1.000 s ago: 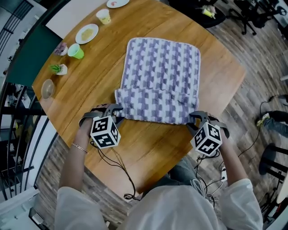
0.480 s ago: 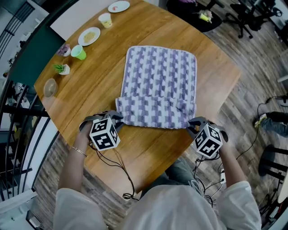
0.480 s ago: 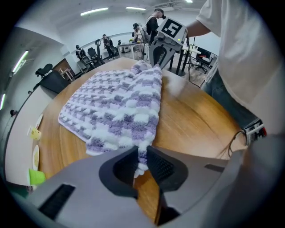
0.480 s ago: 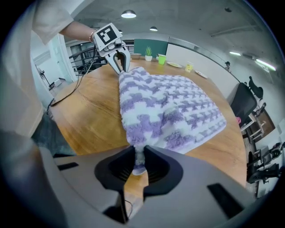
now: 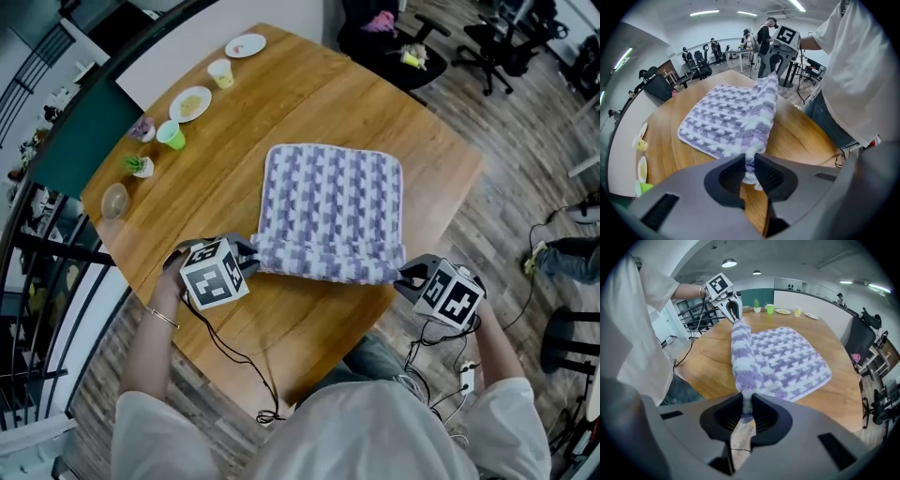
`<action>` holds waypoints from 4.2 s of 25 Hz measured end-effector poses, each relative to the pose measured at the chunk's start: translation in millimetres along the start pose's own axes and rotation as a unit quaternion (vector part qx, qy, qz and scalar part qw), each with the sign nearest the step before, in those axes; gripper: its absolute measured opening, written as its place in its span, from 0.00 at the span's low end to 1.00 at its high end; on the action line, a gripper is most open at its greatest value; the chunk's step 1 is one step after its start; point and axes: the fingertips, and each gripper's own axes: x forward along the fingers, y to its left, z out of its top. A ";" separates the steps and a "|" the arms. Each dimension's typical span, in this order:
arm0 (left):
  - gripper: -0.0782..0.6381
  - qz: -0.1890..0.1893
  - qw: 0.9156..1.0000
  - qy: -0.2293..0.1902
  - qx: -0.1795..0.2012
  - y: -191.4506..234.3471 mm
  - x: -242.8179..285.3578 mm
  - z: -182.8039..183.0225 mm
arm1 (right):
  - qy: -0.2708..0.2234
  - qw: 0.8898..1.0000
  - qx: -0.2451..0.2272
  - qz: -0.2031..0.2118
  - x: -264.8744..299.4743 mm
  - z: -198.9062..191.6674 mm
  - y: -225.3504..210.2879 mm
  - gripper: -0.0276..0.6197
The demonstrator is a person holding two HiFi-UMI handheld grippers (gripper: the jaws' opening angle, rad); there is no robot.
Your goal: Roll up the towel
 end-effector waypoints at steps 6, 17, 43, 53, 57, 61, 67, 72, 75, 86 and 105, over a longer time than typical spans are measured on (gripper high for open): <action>0.20 -0.004 0.999 0.006 -0.033 50.8 10.4 7.7 | -0.008 1.000 0.029 0.004 -0.4 17.9 -51.4 0.12; 0.22 0.001 0.999 0.023 -0.046 90.6 57.9 19.4 | -0.004 0.999 0.043 -0.013 22.7 3.9 -111.6 0.20; 0.34 0.053 0.998 -0.013 0.042 6.2 29.3 20.5 | -0.012 0.998 -0.032 -0.056 23.2 2.4 -34.4 0.39; 0.33 0.075 0.994 0.026 0.072 10.0 82.9 2.0 | 0.013 0.993 -0.064 -0.102 74.3 -23.1 -50.5 0.33; 0.28 0.065 0.995 0.035 0.065 26.1 84.8 1.2 | 0.018 0.992 -0.061 -0.106 77.8 -14.0 -64.1 0.23; 0.19 0.065 0.996 0.026 0.047 36.7 78.0 0.9 | 0.014 0.995 -0.043 -0.092 72.9 -4.5 -69.5 0.14; 0.18 0.003 1.000 0.010 0.023 -18.6 46.2 1.0 | 0.019 0.999 -0.027 -0.017 42.3 -13.1 -18.3 0.13; 0.18 0.004 1.000 -0.003 0.017 -15.4 3.6 21.1 | 0.003 1.000 -0.028 -0.005 -8.3 1.8 -6.5 0.13; 0.18 0.024 1.000 -0.004 0.018 13.0 -10.2 36.9 | -0.010 1.000 -0.023 -0.011 -27.5 14.7 -25.8 0.14; 0.19 0.032 0.999 0.012 -0.019 123.4 43.0 59.6 | -0.019 0.999 0.031 -0.032 1.7 25.0 -139.5 0.16; 0.37 0.137 0.984 -0.101 -0.051 128.9 -22.5 55.2 | -0.079 0.989 0.036 -0.118 -42.4 27.2 -122.8 0.37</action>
